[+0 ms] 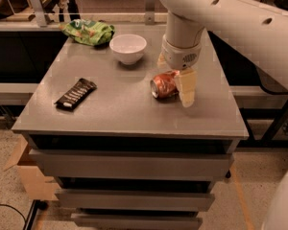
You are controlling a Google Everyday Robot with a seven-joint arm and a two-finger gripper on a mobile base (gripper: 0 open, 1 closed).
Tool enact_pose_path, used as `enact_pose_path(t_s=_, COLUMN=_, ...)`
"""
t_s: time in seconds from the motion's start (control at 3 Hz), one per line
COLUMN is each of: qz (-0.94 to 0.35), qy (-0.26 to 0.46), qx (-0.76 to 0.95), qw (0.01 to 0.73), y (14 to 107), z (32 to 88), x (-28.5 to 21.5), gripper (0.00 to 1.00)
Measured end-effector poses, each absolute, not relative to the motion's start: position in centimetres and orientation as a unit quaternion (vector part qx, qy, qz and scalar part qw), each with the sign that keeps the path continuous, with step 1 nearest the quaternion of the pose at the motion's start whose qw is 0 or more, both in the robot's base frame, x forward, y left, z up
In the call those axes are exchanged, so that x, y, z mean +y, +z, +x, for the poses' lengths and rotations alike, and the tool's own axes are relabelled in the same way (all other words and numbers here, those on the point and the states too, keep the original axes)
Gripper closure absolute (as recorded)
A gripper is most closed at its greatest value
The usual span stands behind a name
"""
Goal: Knock coke can over
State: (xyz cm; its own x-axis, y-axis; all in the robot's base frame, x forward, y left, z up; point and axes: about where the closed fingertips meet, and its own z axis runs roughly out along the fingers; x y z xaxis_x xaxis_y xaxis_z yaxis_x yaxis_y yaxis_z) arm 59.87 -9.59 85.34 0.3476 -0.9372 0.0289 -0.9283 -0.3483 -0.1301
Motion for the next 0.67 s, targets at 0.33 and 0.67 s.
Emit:
enact_pose_path(t_s=0.33, qz=-0.819, qy=-0.041, qx=0.570, qw=0.051, y=85.4, z=60.1, x=-10.1, gripper=0.00)
enact_pose_path(t_s=0.67, qz=-0.808, qy=-0.038, qx=0.583, qw=0.076, y=86.6, z=59.9, x=-12.0, gripper=0.00)
